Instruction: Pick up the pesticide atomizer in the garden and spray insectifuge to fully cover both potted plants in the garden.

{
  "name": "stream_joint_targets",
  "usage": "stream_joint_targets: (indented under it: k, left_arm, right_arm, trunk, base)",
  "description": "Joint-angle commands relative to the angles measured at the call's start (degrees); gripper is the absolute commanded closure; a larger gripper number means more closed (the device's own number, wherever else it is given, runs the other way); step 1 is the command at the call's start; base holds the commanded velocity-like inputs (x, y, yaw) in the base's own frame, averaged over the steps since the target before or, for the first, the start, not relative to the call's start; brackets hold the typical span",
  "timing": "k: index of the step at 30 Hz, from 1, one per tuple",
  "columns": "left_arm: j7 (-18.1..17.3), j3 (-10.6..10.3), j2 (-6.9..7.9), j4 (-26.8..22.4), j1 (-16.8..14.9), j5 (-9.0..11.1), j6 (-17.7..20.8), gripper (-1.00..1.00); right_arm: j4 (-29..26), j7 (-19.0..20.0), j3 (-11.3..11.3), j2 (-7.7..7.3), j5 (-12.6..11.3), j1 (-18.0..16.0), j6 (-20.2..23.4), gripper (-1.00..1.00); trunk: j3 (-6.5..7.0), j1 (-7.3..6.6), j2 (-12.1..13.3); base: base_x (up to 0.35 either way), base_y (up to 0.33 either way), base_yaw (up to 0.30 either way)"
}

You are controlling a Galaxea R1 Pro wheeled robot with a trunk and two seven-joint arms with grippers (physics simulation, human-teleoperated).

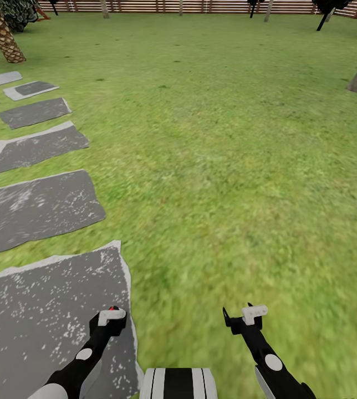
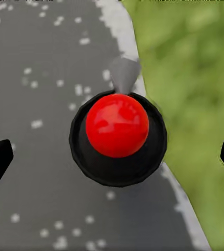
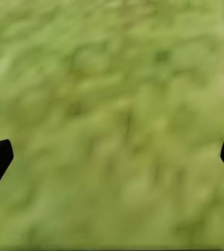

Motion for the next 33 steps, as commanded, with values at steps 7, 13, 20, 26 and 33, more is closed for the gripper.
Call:
stream_joint_targets:
  k: [7, 13, 20, 26, 33]
  left_arm:
    - [0.1, 0.0, 0.01, 0.0, 0.0, -0.1, -0.2, -1.0]
    - [0.1, 0.0, 0.02, 0.0, 0.0, 0.0, -0.2, -1.0]
    - [0.1, 0.0, 0.09, 0.0, 0.0, 0.0, -0.2, 1.0]
    - [0.3, 0.2, 0.17, -0.1, -0.1, 0.6, -0.1, 1.0]
    - [0.2, 0.1, 0.18, -0.1, 0.0, 0.5, -0.2, 1.0]
  right_arm:
    - [0.0, 0.0, 0.1, -0.02, 0.1, 0.0, -0.2, -1.0]
    - [0.0, 0.0, 0.1, -0.04, 0.1, 0.0, -0.2, -1.0]
    - [0.0, 0.0, 0.1, -0.01, 0.1, 0.0, -0.2, -1.0]
    - [0.0, 0.0, 0.1, -0.04, 0.1, 0.0, -0.2, -1.0]
    - [0.0, 0.0, 0.1, -0.05, 0.1, 0.0, -0.2, -1.0]
  trunk:
    - [0.04, -0.01, 0.0]
    - [0.04, -0.01, 0.0]
    - [0.04, -0.01, 0.0]
    - [0.04, -0.01, 0.0]
    - [0.04, -0.01, 0.0]
  base:
    - [0.0, 0.0, -0.079]
    - [0.0, 0.0, -0.005]
    - [0.0, 0.0, 0.0]
    - [0.0, 0.0, 0.0]
    - [0.0, 0.0, 0.0]
